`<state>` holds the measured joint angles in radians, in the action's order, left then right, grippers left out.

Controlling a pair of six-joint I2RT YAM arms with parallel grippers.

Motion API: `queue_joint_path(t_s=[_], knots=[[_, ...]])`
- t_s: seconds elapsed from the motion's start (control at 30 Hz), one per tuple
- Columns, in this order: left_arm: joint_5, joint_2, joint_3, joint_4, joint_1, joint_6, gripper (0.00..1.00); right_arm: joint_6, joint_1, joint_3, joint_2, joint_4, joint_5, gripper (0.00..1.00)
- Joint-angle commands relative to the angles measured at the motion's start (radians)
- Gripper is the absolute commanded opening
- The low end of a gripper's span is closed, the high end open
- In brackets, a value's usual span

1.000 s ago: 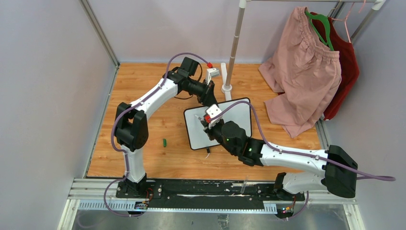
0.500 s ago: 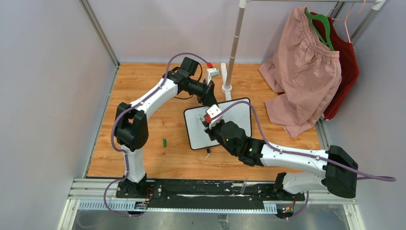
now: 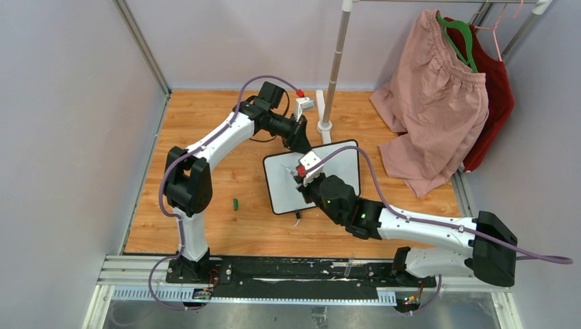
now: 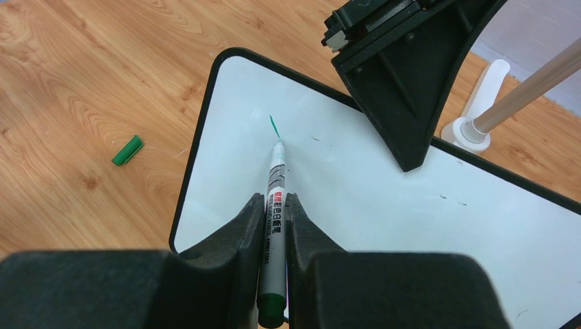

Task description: Write a sentence on the whiteboard

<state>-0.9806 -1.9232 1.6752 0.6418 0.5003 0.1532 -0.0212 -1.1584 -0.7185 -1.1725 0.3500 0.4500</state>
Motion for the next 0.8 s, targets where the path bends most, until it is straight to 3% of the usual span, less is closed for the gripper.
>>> queue_joint_path(t_s=[0.0, 0.23, 0.77], knots=[[0.02, 0.007, -0.014, 0.01, 0.004, 0.016, 0.0, 0.015, -0.012, 0.012, 0.047, -0.006, 0.004, 0.0], [0.021, 0.009, -0.014, 0.01, 0.004, 0.015, 0.0, 0.05, -0.012, -0.005, 0.094, 0.012, -0.022, 0.0], [0.022, 0.015, -0.019, 0.009, 0.004, 0.016, 0.0, 0.086, 0.002, -0.067, 0.029, -0.05, 0.068, 0.0]])
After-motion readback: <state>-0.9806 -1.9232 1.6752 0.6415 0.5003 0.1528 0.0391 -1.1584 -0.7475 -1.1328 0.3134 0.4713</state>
